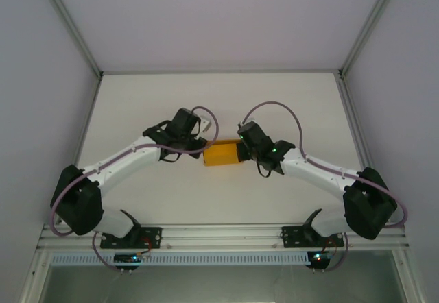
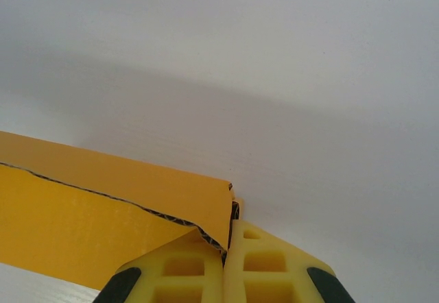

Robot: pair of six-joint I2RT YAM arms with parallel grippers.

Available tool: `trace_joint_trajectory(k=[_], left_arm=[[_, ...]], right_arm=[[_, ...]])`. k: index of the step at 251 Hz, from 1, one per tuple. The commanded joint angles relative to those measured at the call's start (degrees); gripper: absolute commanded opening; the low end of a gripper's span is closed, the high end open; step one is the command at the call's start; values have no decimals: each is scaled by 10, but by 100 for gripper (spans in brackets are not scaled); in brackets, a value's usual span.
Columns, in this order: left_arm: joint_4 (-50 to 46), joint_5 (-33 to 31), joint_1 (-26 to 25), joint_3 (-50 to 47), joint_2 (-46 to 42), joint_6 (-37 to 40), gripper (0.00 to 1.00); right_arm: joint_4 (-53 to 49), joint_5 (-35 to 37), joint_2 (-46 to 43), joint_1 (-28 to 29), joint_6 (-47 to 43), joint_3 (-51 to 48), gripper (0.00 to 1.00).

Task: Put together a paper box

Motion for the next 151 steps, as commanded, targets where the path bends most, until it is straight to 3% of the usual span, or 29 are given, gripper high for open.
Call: trace_joint_trajectory(k=[1, 65, 151], left_arm=[[-15, 38, -4, 31, 4, -88, 0], [-38, 74, 6, 39, 14, -211, 0], [-11, 75, 4, -7, 38, -249, 0]], right_arm=[[-84, -6, 22, 18, 30, -7, 0], [-105, 36, 34, 39, 87, -6, 0], [-95, 38, 39, 46, 104, -14, 0]])
